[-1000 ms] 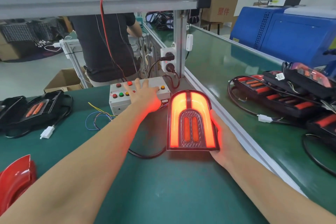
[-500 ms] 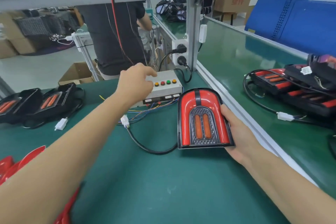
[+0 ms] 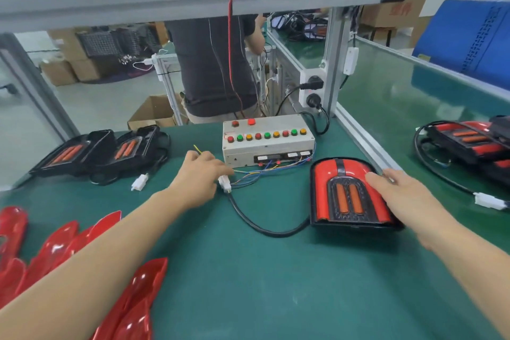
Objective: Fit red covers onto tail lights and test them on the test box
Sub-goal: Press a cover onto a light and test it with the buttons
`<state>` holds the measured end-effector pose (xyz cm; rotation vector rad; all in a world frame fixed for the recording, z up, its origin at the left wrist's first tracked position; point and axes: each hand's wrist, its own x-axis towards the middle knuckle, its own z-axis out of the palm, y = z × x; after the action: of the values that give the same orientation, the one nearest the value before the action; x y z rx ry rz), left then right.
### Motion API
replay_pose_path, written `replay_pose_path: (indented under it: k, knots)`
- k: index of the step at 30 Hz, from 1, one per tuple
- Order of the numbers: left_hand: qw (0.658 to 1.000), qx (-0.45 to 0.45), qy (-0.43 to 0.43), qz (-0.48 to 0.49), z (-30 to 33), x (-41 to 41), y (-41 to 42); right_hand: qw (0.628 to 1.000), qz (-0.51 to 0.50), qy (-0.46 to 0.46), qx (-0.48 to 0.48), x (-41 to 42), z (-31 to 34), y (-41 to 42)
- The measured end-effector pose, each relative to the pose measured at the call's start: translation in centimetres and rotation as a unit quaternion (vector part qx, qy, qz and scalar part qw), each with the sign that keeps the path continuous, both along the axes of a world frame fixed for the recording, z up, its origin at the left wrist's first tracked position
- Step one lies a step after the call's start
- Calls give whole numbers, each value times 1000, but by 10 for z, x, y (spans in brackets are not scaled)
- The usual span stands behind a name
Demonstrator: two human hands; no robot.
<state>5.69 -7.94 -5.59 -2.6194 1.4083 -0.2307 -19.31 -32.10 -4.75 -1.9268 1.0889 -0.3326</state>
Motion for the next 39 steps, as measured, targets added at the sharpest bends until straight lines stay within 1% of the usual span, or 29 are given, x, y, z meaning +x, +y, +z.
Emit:
replay_pose_path:
  k: [1, 2, 3, 4, 6, 7, 8, 10, 12, 17, 20, 22, 24, 25, 26, 27, 28, 30, 31, 32, 33, 35, 37, 39]
  knots:
    - [1000, -6, -18, 0, 0, 0, 0, 996, 6, 39, -79, -1, 4, 4]
    - [999, -16, -27, -4, 1, 0, 0, 984, 14, 61, -167, -1, 8, 9]
    - [999, -36, -31, -15, 4, -1, 0, 968, 28, 55, -245, -1, 12, 17]
    - [997, -69, -32, -33, 7, -3, 2, 954, 48, 21, -295, 1, 18, 28]
    - [985, -156, -22, -76, 16, -9, 6, 937, 119, -54, -324, 7, 28, 57]
    - [977, -193, -11, -95, 20, -12, 9, 928, 167, -68, -327, 12, 30, 73]
    - [970, -214, -2, -112, 23, -17, 11, 918, 217, -60, -328, 19, 29, 90]
    - [962, -231, 7, -147, 29, -27, 15, 901, 295, -5, -317, 39, 23, 119]
    - [958, -233, 19, -168, 34, -34, 17, 904, 323, 40, -277, 59, 18, 140]
    - [962, -200, 49, -181, 43, -37, 26, 938, 294, 1, -181, 84, 11, 154]
    - [968, -177, 82, -160, 44, -37, 28, 944, 281, -8, -174, 82, 10, 155]
    - [969, -142, 140, -147, 45, -33, 30, 942, 289, 2, -173, 79, 8, 157]
    - [958, -122, 218, -140, 46, -29, 31, 941, 293, 12, -168, 76, 5, 156]
    - [954, -112, 240, -140, 46, -28, 30, 942, 292, 16, -168, 76, 5, 155]
    - [955, -98, 243, -137, 46, -27, 28, 942, 290, 20, -170, 75, 6, 154]
    - [961, -83, 227, -134, 46, -25, 26, 942, 287, 24, -173, 74, 7, 154]
    - [973, -60, 184, -130, 45, -22, 26, 942, 284, 25, -178, 73, 9, 154]
    - [994, 7, 70, -83, 43, -9, 33, 941, 276, 6, -197, 66, 13, 154]
    - [997, 23, 55, -47, 42, -2, 40, 940, 270, -13, -209, 61, 18, 152]
    - [997, 19, 67, -25, 40, 3, 46, 941, 258, -42, -213, 55, 24, 147]
    - [996, 10, 85, -17, 36, 7, 50, 946, 234, -84, -207, 49, 31, 138]
    - [995, 8, 93, -20, 30, 2, 47, 957, 157, -154, -189, 40, 44, 113]
    - [997, -8, 62, -37, 23, -8, 36, 966, 71, -154, -196, 30, 49, 78]
    - [997, -37, 30, -56, 23, -22, 22, 976, 8, -95, -198, 18, 44, 43]
